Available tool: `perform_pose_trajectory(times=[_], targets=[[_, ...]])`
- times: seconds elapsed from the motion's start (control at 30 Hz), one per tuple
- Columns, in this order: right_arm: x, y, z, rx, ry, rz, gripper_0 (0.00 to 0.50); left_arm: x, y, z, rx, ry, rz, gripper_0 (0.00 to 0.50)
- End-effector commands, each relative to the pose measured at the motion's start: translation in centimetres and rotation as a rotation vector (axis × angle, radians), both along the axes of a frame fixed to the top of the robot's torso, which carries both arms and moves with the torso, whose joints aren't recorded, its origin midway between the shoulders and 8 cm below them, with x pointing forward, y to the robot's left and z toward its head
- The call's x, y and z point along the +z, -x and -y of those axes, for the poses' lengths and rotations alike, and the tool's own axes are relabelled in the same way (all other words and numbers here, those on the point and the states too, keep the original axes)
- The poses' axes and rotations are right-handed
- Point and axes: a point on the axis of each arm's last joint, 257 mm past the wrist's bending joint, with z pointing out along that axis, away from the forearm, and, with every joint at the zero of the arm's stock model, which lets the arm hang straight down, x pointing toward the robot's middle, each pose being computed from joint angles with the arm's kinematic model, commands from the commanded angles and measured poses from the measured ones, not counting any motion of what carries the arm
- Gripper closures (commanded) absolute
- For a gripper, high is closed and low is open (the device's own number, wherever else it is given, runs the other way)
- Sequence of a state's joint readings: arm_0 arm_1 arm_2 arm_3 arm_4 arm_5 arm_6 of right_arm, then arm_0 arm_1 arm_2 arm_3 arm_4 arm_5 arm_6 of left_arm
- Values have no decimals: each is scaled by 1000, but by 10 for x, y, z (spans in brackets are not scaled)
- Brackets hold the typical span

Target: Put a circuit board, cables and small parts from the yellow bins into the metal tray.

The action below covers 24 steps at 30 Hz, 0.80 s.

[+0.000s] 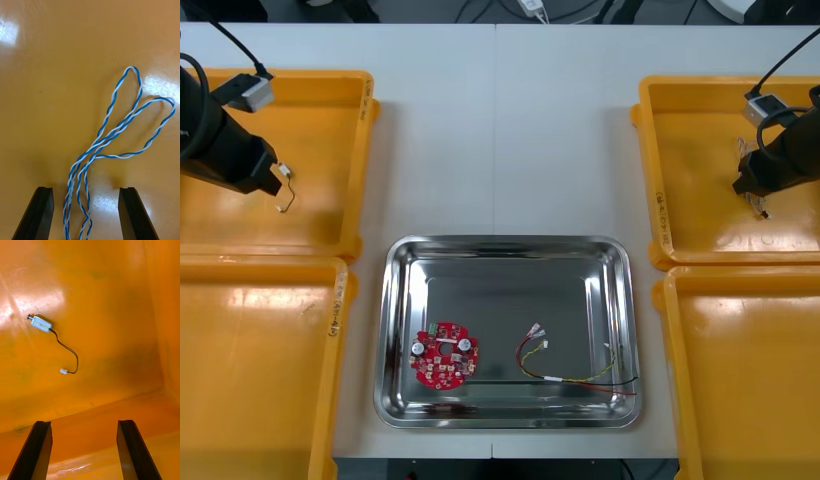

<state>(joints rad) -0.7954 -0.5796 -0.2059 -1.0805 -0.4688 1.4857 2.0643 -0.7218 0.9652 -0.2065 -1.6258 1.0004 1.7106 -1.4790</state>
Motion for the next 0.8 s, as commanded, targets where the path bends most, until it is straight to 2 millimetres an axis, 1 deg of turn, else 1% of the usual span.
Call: perform_pose_trajectory(times=[0.03,0.27,0.33,0.37,0.43,0.47,0.57,0.6,0.63,0.67,0.7,0.73,0.77,0.8], targets=[[8,-9,-5,38,20,21,0,48,-18,-32,-93,-76,105,0],[0,-9,-7,35,-1,12,0,52,-31,-50,-143,-103,143,0],[-3,-9,-9,35,-18,10,0,54,-36,-54,-160,-111,162,0],[-4,-11,-10,34,-25,17,0,54,-43,-58,-181,-115,181,0],[-4,-11,-10,34,-26,16,0,54,-47,-61,-189,-122,194,0],[-4,-11,-10,31,-27,15,0,55,-53,-66,-209,-132,213,0],[-5,-11,-12,31,-32,15,0,53,-59,-73,-229,-144,228,0],[-5,-11,-12,29,-34,15,125,51,-60,-77,-240,-151,231,0],[-6,-11,-14,29,-37,14,324,50,-62,-81,-255,-162,236,0],[-7,-10,-14,27,-37,12,395,49,-63,-83,-263,-167,237,0],[-8,-10,-14,26,-41,13,395,49,-65,-88,-275,-180,241,0],[-9,-10,-14,27,-44,17,483,48,-67,-90,-290,-189,247,0],[-10,-10,-15,29,-50,20,500,47,-69,-94,-300,-198,251,0],[-12,-10,-15,30,-53,22,500,47,-70,-96,-306,-203,253,0]])
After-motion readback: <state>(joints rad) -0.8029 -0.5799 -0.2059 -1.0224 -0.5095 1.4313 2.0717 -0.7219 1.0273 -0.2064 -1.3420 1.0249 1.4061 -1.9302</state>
